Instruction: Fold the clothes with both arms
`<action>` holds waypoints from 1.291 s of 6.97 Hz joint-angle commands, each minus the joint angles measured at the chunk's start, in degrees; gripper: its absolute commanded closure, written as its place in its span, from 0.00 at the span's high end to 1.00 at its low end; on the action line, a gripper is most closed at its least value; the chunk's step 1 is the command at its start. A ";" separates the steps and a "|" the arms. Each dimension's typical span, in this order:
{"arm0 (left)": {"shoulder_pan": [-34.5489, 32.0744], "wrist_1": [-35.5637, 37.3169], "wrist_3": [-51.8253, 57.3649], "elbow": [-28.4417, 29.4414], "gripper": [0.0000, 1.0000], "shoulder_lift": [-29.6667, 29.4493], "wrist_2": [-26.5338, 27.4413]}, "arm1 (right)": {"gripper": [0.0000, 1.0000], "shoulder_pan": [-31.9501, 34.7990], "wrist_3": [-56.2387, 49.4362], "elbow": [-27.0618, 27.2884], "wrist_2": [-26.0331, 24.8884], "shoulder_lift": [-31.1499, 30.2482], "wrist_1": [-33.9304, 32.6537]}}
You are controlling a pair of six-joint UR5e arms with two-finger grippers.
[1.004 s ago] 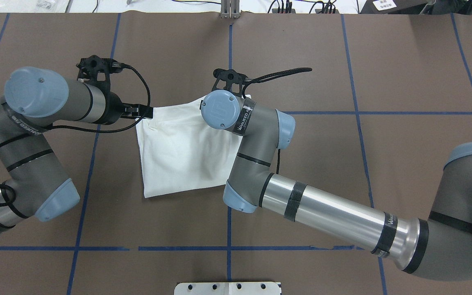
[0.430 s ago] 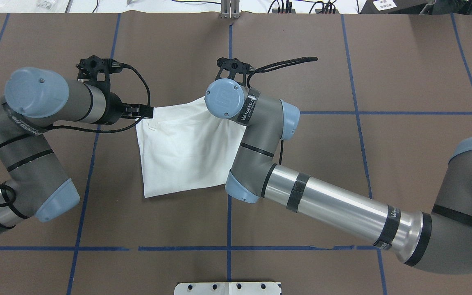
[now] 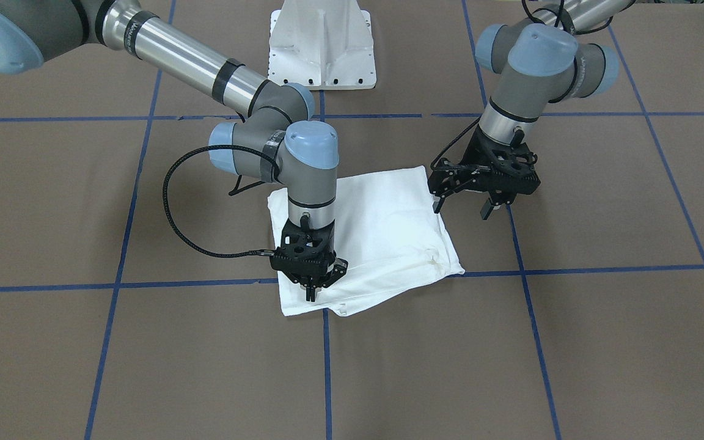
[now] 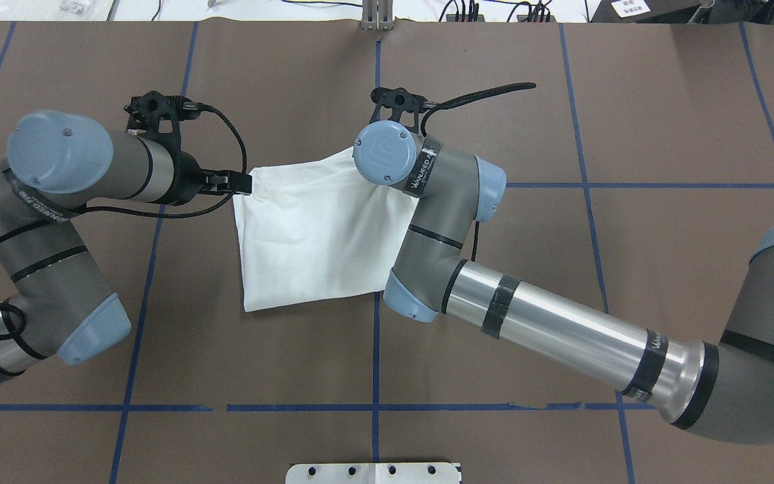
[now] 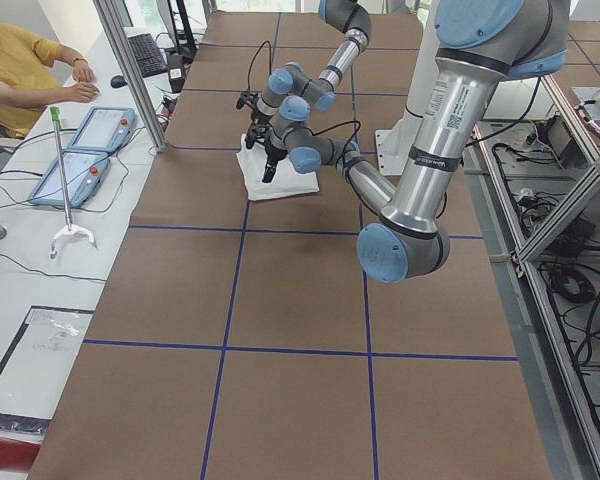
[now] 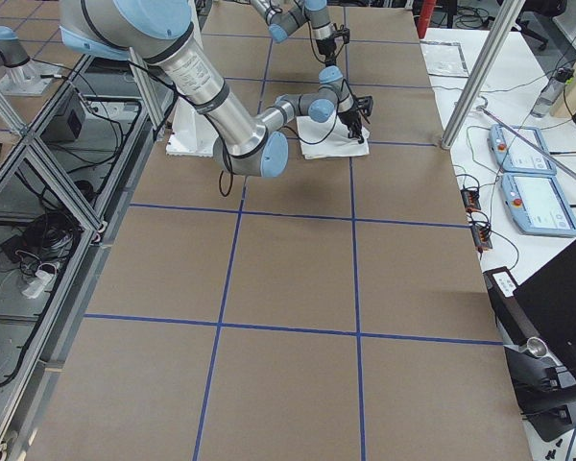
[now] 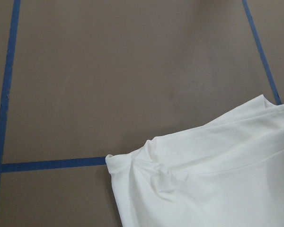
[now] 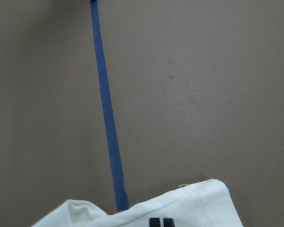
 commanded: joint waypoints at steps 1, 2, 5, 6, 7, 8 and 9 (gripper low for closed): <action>0.00 0.00 -0.01 -0.04 1.00 0.00 0.00 | 0.00 0.14 -0.48 0.61 -0.09 -2.33 0.36; 0.00 0.00 -0.10 -0.12 1.00 0.00 0.00 | 0.00 0.14 -1.00 3.14 -0.01 -4.43 0.28; 0.00 0.00 -0.10 -0.12 1.00 0.00 0.00 | 0.41 0.31 -1.80 6.51 0.26 -6.56 0.36; -0.08 0.00 -0.10 -0.39 1.00 0.00 0.00 | 0.99 0.75 -1.80 6.51 0.43 -6.13 0.19; -0.09 -0.09 -0.10 -0.65 1.00 0.00 -0.09 | 1.00 3.01 -2.76 6.59 3.91 -5.86 0.36; -0.09 0.09 0.25 -1.78 1.00 0.09 -0.26 | 1.00 7.21 -5.55 6.59 13.96 -5.77 0.02; -0.17 0.96 1.21 -3.80 1.00 1.31 -3.22 | 1.00 11.52 -10.71 6.68 22.58 -6.12 -0.25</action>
